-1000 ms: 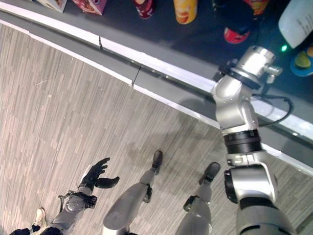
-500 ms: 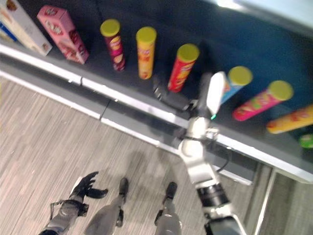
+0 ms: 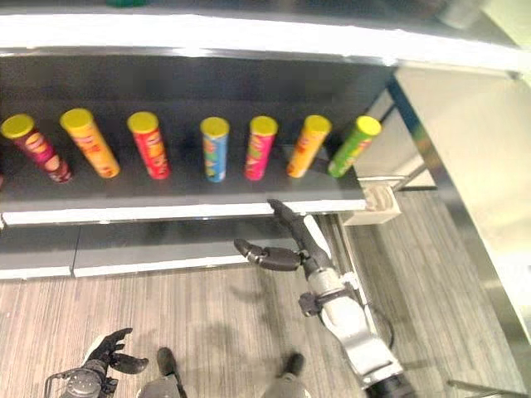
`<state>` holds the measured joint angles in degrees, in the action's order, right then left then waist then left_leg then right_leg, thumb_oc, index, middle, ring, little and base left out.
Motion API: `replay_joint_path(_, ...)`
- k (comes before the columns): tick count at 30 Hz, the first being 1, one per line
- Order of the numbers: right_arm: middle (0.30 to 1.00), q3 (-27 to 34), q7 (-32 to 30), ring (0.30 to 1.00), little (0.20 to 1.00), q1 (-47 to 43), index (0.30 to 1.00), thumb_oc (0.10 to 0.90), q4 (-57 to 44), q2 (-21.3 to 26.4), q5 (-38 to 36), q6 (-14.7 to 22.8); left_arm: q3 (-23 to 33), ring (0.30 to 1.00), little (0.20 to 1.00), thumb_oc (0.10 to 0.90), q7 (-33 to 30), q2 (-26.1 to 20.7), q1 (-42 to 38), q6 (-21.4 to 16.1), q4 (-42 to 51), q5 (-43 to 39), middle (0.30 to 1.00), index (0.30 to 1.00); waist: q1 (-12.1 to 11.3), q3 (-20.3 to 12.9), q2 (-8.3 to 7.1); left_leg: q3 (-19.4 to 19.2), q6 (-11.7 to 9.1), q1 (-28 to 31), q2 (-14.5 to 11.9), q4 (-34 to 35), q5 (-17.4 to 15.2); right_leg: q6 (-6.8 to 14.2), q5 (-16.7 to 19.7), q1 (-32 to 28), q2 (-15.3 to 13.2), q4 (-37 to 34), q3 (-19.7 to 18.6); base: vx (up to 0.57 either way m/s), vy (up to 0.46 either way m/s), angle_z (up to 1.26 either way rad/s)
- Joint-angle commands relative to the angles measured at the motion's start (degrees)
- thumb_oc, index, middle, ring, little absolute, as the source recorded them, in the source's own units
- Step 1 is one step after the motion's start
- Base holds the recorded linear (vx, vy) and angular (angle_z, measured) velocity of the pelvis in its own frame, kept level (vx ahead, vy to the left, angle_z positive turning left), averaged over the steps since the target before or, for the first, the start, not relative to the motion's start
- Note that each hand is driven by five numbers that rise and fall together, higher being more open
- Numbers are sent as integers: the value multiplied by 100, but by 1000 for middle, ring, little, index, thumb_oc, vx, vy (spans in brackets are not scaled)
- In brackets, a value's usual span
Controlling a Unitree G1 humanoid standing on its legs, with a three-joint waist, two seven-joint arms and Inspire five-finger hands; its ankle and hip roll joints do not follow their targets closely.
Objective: Put the goods on the table back onto the shelves and tidy them up.
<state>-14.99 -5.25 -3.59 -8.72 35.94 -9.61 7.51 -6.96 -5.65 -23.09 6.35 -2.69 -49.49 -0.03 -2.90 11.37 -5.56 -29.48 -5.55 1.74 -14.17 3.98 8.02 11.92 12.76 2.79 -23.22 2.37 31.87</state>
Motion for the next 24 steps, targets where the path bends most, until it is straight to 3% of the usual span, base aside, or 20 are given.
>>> replay_joint_path(1,900,853,-54,900,900,-667,900,800,-353,341,-640,578,-9,900,900,800,105,128,-95,-206,63,-156,900,900,-66,-232,49,369,-323,-274,-46,-95,-474,308,-289,-401,376,-626,-281,59,-341,-73)
replay_joint_path(3,900,1333,-9,900,900,-745,900,800,-585,794,-1153,751,1,900,900,800,194,206,-24,-202,58,-199,900,900,134,-327,110,216,-581,-146,-446,-113,-158,200,-724,-392,807,-704,-471,52,-376,-61)
replay_joint_path(7,900,2085,-365,900,900,-822,900,800,-786,1194,-1261,1032,-43,900,900,800,228,332,19,-227,284,-396,900,900,435,-370,285,162,-791,42,-1089,-400,160,-193,-1276,-554,1532,-737,-752,54,-387,-40)
replay_joint_path(10,900,2301,-653,900,900,-927,900,800,-753,1274,-987,1052,-83,900,900,800,186,392,-26,-233,312,-439,900,900,461,-327,354,381,-825,-37,-1230,-760,413,-336,-1431,-636,1740,-737,-875,29,-162,-37)
replay_joint_path(11,900,2312,-729,900,900,-1003,900,800,-688,1294,-956,1049,-101,900,900,800,171,404,-40,-264,333,-477,900,900,423,-301,319,642,-749,-182,-1139,-1006,373,-386,-1467,-642,1765,-737,-948,-74,-139,-47)
replay_joint_path(12,900,2272,-761,900,900,-1091,900,800,-665,1296,-930,1034,-110,900,900,800,174,409,-39,-306,388,-533,900,900,345,-241,237,1044,-496,-460,-843,-1225,231,-468,-1372,-566,1760,-737,-990,-43,-245,-31)
replay_joint_path(13,900,2268,-786,900,900,-1174,900,800,-662,1399,-850,1009,-98,900,900,800,194,468,8,-304,480,-628,900,900,257,-217,104,1567,-188,-559,-235,-1228,-525,-510,-1361,-581,1758,-737,-1172,-45,-181,-30)
replay_joint_path(14,900,2263,-787,900,900,-1179,900,800,-659,1400,-850,1010,-95,900,900,800,195,469,9,-303,482,-629,900,900,259,-209,102,1566,-180,-558,-229,-1247,-543,-502,-1362,-591,1749,-737,-1172,89,-145,-86)
replay_joint_path(15,900,2309,-858,900,900,-1340,900,800,-474,1577,-648,976,-130,900,900,800,230,514,-7,-289,412,-625,900,900,189,-234,84,1695,-51,-595,262,-1171,-840,-480,-1305,-571,1805,-737,-1307,73,-25,-91)
replay_joint_path(16,900,2324,-893,900,900,-1352,900,800,-406,1588,-608,959,-148,900,900,800,236,521,-14,-286,378,-612,900,900,167,-239,85,1757,-27,-688,384,-1160,-846,-477,-1290,-555,1809,-737,-1359,110,-28,-111)
replay_joint_path(17,900,2323,-999,900,900,-1404,900,800,-233,1536,-589,940,-213,900,900,800,231,520,-26,-292,335,-587,900,900,87,-218,57,2065,33,-930,769,-1167,-883,-476,-1234,-546,1838,-737,-1513,41,11,-69)
replay_joint_path(18,900,2323,-1000,900,900,-1410,900,800,-229,1536,-590,943,-212,900,900,800,231,519,-31,-292,334,-588,900,900,96,-232,49,2069,42,-955,783,-1153,-852,-475,-1221,-519,1827,-737,-1506,48,10,-60)
replay_joint_path(19,900,2296,-1044,900,900,-1442,900,800,-123,1562,-518,908,-245,900,900,800,237,517,-36,-296,340,-581,900,900,58,-211,51,2209,64,-990,956,-1120,-869,-476,-1199,-530,1854,-737,-1564,74,55,-27)
replay_joint_path(20,900,2371,-1176,900,900,-1467,900,800,146,1710,-311,826,-314,900,900,800,235,538,-61,-298,308,-571,900,900,18,-212,107,2588,139,-982,1265,-950,-887,-477,-1188,-534,1955,-737,-1717,123,86,-6)
replay_joint_path(24,900,2686,-1252,900,900,-1215,900,800,202,1773,-66,745,-331,900,900,800,245,570,-91,-272,156,-490,900,900,92,-332,187,2764,222,-668,1351,-511,-803,-478,-1258,-623,1983,-737,-1819,112,96,-13)
